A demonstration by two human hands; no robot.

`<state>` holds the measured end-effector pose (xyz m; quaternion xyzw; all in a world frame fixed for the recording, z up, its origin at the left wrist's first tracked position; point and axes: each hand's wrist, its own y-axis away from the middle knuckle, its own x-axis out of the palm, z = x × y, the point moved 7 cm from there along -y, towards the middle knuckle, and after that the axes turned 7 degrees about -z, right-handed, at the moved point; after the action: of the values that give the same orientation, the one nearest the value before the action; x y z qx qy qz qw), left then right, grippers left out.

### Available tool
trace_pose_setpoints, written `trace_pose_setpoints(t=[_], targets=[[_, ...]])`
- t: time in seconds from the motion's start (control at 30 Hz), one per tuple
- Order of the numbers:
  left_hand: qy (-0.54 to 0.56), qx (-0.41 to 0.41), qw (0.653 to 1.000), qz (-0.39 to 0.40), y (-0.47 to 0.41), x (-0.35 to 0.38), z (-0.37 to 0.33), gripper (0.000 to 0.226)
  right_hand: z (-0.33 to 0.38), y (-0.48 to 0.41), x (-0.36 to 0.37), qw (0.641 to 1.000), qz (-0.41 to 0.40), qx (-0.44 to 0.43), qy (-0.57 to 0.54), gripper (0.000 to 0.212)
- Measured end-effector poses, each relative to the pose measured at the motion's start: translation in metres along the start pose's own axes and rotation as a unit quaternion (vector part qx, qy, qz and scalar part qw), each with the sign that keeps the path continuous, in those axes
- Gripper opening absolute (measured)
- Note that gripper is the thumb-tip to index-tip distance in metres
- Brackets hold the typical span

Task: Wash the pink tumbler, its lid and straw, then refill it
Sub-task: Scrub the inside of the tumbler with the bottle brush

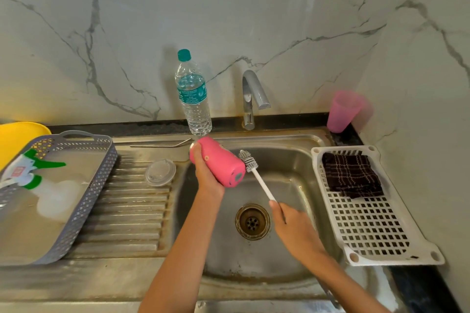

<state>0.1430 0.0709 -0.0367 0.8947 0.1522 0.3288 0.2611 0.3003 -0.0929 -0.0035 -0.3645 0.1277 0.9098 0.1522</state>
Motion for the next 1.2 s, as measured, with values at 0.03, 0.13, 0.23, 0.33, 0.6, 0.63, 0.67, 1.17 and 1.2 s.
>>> trace_pose_setpoints(t=[0.03,0.13,0.23,0.33,0.6,0.63,0.67,1.17,1.2], targets=[[0.000,0.004,1.000,-0.028,0.002,-0.004,0.005,0.093,-0.001,-0.002,0.001,1.000,-0.004,0.006,-0.002,0.043],[0.050,0.009,0.997,-0.063,0.009,-0.005,0.014,0.093,-0.001,-0.008,0.001,0.999,-0.016,0.027,-0.030,0.042],[0.096,0.009,0.993,-0.071,0.006,-0.004,0.011,0.084,-0.004,-0.003,0.003,0.999,-0.010,0.031,-0.027,0.042],[0.071,0.012,0.997,-0.033,0.007,0.003,0.004,0.078,-0.007,0.001,0.005,0.998,0.009,0.044,-0.035,0.042],[-0.015,-0.007,0.999,0.037,0.011,0.001,0.004,0.056,0.002,-0.021,-0.009,0.993,0.010,0.087,-0.080,0.046],[0.006,-0.005,1.000,0.025,0.010,-0.001,0.004,0.055,0.003,-0.018,-0.006,0.993,0.021,0.082,-0.080,0.046],[0.025,-0.002,1.000,0.017,0.008,-0.002,0.003,0.055,0.004,-0.015,-0.002,0.993,0.032,0.078,-0.082,0.045],[-0.041,0.042,0.998,0.037,0.006,-0.004,-0.010,0.056,0.012,-0.015,-0.011,0.981,0.070,0.123,-0.134,0.042],[-0.058,0.040,0.996,0.046,0.009,-0.003,-0.005,0.054,0.012,-0.019,-0.013,0.978,0.060,0.131,-0.149,0.042]])
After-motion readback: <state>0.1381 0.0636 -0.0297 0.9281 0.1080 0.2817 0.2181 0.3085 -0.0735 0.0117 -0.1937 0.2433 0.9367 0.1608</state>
